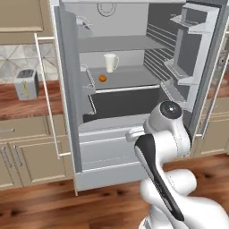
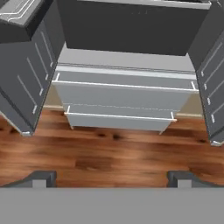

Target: Pick the apple and tangerine from the fridge and place them on the plate next to the blender to make a fruit smoothie.

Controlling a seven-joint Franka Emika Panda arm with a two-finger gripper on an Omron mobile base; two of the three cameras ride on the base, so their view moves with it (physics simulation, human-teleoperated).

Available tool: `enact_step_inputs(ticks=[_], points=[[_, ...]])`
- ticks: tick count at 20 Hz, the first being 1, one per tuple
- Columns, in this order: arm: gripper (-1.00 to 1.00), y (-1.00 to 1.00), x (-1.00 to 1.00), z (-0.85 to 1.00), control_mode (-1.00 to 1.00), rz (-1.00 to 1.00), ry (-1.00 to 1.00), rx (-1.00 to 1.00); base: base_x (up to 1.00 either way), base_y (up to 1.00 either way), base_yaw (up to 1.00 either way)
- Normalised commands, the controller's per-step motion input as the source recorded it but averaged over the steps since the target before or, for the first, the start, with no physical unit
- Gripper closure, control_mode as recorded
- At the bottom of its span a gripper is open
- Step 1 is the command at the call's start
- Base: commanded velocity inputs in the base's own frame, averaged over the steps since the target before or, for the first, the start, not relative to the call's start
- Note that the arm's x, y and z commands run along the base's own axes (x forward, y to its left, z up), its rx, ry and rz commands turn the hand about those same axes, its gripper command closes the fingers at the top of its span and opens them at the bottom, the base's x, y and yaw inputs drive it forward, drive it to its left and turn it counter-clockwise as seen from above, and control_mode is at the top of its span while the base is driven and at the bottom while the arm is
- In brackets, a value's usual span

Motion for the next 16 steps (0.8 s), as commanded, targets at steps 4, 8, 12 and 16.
enact_step_inputs(ticks=[4, 8, 12, 16], points=[[-1.00, 0.00, 0.00, 0.00, 1.00, 0.00, 0.00, 0.00, 0.76, 0.02, 0.00], [-1.00, 0.00, 0.00, 0.00, 1.00, 0.00, 0.00, 0.00, 0.68, 0.12, 0.00], [-1.00, 0.00, 0.00, 0.00, 1.00, 0.00, 0.00, 0.00, 0.69, 0.02, 0.00], [-1.00, 0.00, 0.00, 0.00, 1.00, 0.00, 0.00, 0.00, 0.62, 0.19, 0.00]])
